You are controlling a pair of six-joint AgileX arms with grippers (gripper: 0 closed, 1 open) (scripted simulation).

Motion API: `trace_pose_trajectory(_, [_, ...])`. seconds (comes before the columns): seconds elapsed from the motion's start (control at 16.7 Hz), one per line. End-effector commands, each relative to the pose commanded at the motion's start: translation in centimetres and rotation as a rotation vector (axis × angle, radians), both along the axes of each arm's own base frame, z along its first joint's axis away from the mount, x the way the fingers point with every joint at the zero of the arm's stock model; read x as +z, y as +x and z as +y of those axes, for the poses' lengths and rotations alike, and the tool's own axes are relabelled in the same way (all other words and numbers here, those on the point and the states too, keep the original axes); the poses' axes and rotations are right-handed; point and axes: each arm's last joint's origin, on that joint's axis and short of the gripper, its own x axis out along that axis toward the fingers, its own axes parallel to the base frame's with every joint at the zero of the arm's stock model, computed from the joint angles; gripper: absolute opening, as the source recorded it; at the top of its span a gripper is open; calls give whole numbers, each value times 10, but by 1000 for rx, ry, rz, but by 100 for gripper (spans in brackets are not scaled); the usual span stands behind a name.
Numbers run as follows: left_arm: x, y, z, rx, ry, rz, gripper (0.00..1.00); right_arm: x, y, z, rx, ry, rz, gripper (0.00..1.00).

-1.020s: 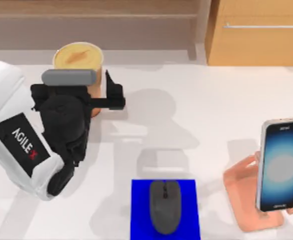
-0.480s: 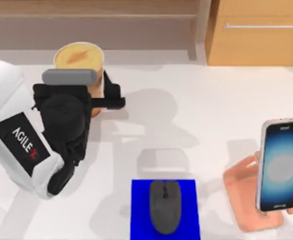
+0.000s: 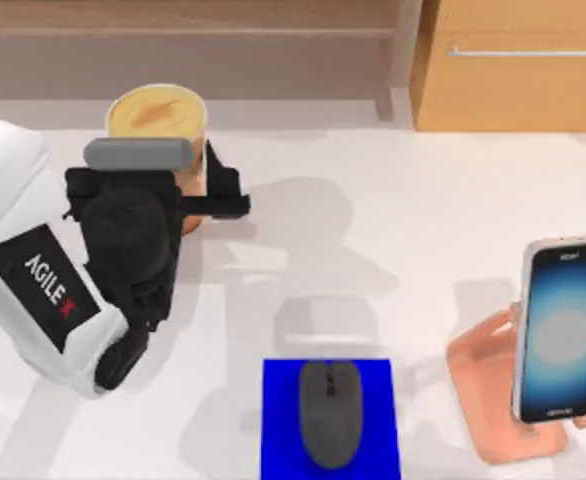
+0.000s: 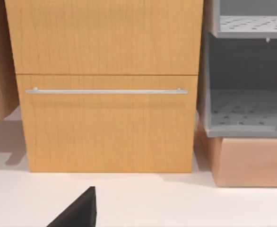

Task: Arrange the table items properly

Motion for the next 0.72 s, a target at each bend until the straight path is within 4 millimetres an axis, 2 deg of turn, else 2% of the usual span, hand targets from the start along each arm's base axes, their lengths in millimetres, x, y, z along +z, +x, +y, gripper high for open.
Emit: trace_pose_trajectory(0.72, [5, 0, 0, -2, 2, 0, 0, 0, 0, 0, 0, 0, 0, 100])
